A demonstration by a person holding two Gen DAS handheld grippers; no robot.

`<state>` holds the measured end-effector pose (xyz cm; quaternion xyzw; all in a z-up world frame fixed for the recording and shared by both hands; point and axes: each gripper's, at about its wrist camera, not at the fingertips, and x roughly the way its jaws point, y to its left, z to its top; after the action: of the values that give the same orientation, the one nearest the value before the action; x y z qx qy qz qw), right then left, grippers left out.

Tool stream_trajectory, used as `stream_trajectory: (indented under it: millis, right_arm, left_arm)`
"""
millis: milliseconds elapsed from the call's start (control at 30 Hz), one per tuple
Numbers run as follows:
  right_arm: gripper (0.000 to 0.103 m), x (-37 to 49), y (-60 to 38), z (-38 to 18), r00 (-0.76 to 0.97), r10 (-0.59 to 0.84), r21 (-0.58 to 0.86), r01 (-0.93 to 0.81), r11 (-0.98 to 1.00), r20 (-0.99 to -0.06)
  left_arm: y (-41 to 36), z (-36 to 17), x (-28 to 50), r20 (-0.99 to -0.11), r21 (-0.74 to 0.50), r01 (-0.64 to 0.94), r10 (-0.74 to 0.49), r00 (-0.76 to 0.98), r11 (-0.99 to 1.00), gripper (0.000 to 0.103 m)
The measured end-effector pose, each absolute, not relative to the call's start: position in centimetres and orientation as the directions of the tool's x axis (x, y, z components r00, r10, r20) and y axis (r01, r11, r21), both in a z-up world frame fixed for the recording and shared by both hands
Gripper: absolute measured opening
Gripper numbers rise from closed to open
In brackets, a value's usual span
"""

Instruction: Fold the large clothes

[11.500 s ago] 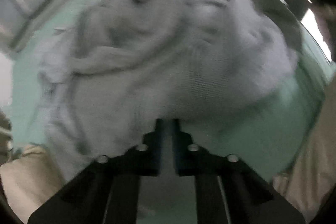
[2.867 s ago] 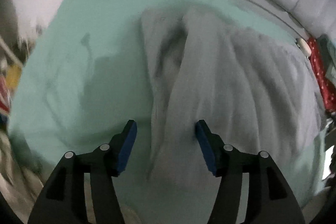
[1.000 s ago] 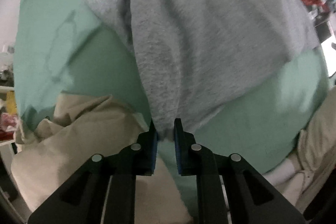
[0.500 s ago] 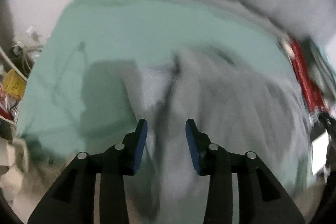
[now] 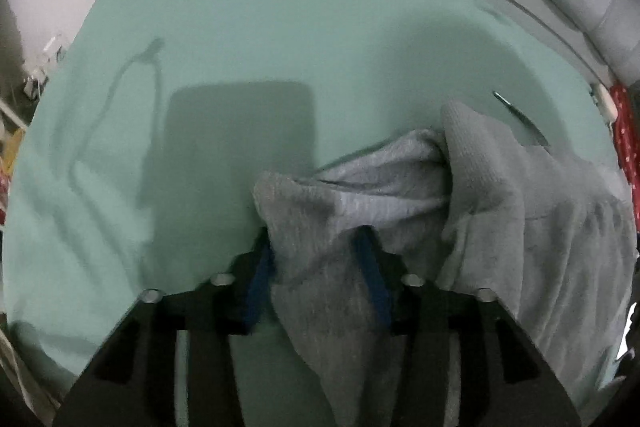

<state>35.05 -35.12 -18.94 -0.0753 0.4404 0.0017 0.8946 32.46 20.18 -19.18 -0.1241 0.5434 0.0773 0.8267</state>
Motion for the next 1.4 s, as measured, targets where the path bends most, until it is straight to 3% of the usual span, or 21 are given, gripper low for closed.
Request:
stream_trajectory:
  millis: [100,233,367,500,600,800,900,1100,1267,1400]
  right_arm:
    - [0.087,34.9,-34.8,-19.2,0.609,-0.071,-0.151,-0.081,0.985,-0.79]
    - [0.087,34.7,-34.9,-18.8,0.63,-0.08,-0.156,-0.065,0.986,-0.772]
    - [0.087,34.5,-35.1,-19.1,0.62,-0.06,-0.126,-0.063,0.99,-0.782]
    - [0.087,34.5,-35.3,-19.1,0.618,-0.041,-0.11,-0.074,0.991,-0.785]
    - [0.093,34.0,-35.4,-18.7,0.622,-0.013,-0.077,-0.076,0.994,-0.783]
    - [0.097,33.5,-35.0,-18.0,0.641,0.024,-0.054,-0.101,0.993,-0.768]
    - [0.097,33.7,-35.1,-18.4,0.628,0.019,-0.059,-0.103,0.993,-0.778]
    - [0.097,34.9,-35.8,-20.9,0.55,-0.038,-0.083,-0.058,0.995,-0.834]
    - [0.097,35.2,-36.4,-21.2,0.542,-0.074,-0.114,-0.041,0.993,-0.837]
    - [0.097,34.7,-36.6,-20.9,0.542,-0.089,-0.13,-0.038,0.991,-0.836]
  left_arm:
    - [20.6,-18.2,32.0,-0.898,-0.093,-0.299,0.049,0.436,0.95,0.008]
    - [21.0,-18.1,32.0,-0.883,-0.043,-0.313,0.11,0.456,0.949,0.008]
    - [17.9,-18.5,31.6,-0.87,0.089,-0.267,0.205,0.448,0.96,0.008]
    - [16.9,-14.9,30.6,-0.838,0.069,-0.313,0.226,0.496,0.947,0.009]
    - [14.0,-12.5,29.6,-0.783,0.153,-0.256,0.275,0.558,0.954,0.009]
    - [7.7,-10.9,26.4,-0.75,0.182,-0.096,0.201,0.63,0.979,0.011]
    - [8.2,-11.1,26.6,-0.749,0.191,-0.158,0.248,0.615,0.969,0.011]
    - [15.3,-10.2,26.0,-0.708,0.167,-0.453,0.426,0.564,0.876,0.015]
    - [16.4,-12.1,26.6,-0.793,0.074,-0.428,0.313,0.523,0.901,0.023]
    - [11.2,-10.9,26.1,-0.778,0.03,-0.215,0.158,0.608,0.976,0.025]
